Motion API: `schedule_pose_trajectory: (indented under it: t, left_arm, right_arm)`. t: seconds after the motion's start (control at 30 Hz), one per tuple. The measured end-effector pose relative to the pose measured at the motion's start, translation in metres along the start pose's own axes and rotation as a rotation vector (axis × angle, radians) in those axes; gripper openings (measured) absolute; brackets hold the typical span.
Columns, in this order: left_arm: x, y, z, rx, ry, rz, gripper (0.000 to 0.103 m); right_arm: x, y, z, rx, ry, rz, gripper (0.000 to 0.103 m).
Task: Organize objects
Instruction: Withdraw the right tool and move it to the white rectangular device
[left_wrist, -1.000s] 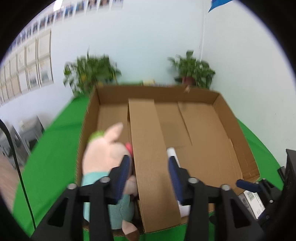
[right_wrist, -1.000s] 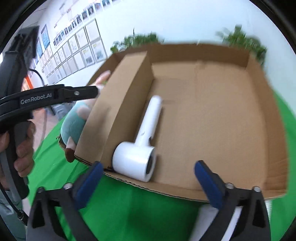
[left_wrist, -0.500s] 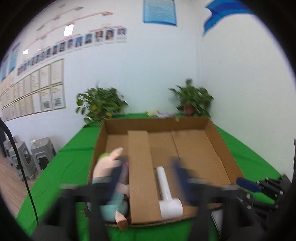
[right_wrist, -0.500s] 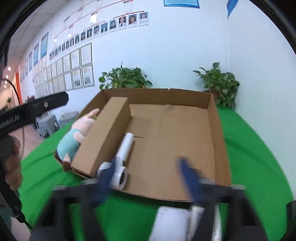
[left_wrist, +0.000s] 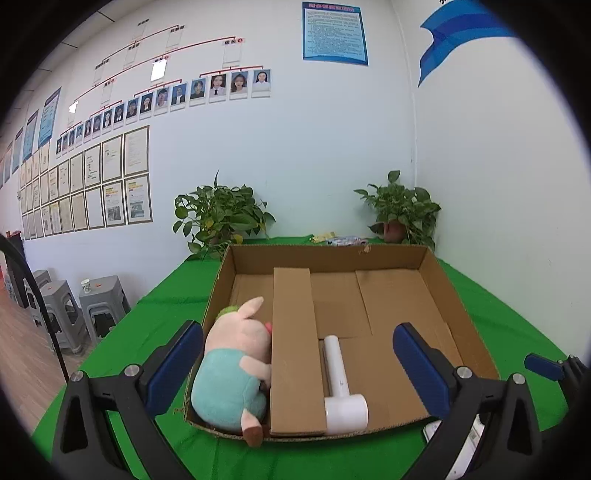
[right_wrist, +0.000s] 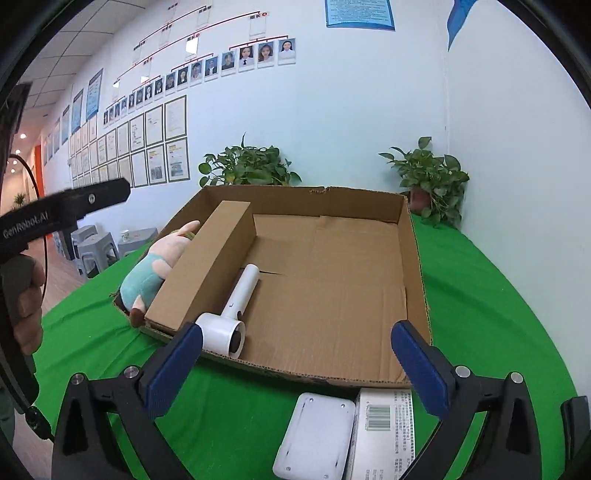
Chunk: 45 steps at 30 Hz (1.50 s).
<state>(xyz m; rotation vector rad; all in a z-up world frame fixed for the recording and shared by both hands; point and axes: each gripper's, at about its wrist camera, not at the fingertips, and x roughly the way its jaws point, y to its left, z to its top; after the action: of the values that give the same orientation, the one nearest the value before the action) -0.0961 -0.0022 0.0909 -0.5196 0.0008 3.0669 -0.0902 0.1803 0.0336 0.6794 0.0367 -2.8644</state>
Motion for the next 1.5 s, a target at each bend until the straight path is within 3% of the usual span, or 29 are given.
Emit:
schedule_pose_trajectory:
  t: [0.17,0.3,0.5,0.6,0.83,0.97,1.0,1.13,1.27,1.4,1.5]
  left_arm:
    - [0.000,-0.003,-0.011,0.020,0.040,-0.015,0.102]
    - [0.010,-0.009,-0.039,0.046,0.142,-0.059,0.102]
    - [0.021,-0.018,-0.074,-0.020,0.256,-0.108,0.102]
    - [0.024,-0.029,-0.087,-0.012,0.292,-0.127,0.102]
    - [0.030,-0.040,-0.100,-0.007,0.341,-0.152,0.102]
    - [0.036,-0.037,-0.100,-0.022,0.360,-0.161,0.102]
    - [0.038,-0.036,-0.101,-0.026,0.368,-0.159,0.102]
    - [0.043,-0.030,-0.103,-0.045,0.392,-0.165,0.102]
    - [0.044,-0.027,-0.105,-0.049,0.426,-0.215,0.102]
    - [0.045,-0.024,-0.112,-0.098,0.485,-0.310,0.102]
    - [0.051,-0.018,-0.118,-0.264,0.603,-0.448,0.101]
  right_arm:
    - [0.002,-0.017,-0.020,0.012,0.034,0.100,0.103]
    - [0.009,-0.018,-0.054,0.013,0.154,0.224,0.103]
    - [0.032,-0.025,-0.095,0.139,0.324,0.291,0.103]
    - [0.046,-0.023,-0.107,0.132,0.373,0.256,0.102]
    - [0.058,-0.032,-0.110,0.084,0.383,0.078,0.102]
    - [0.063,-0.028,-0.112,0.027,0.400,0.037,0.102]
    - [0.063,-0.023,-0.113,0.006,0.408,0.034,0.100]
    - [0.071,-0.009,-0.121,-0.073,0.455,-0.011,0.071]
    - [0.066,-0.007,-0.126,-0.072,0.462,0.028,0.068]
    - [0.045,0.003,-0.129,-0.072,0.433,0.141,0.068]
    - [0.031,0.010,-0.129,-0.064,0.412,0.214,0.069]
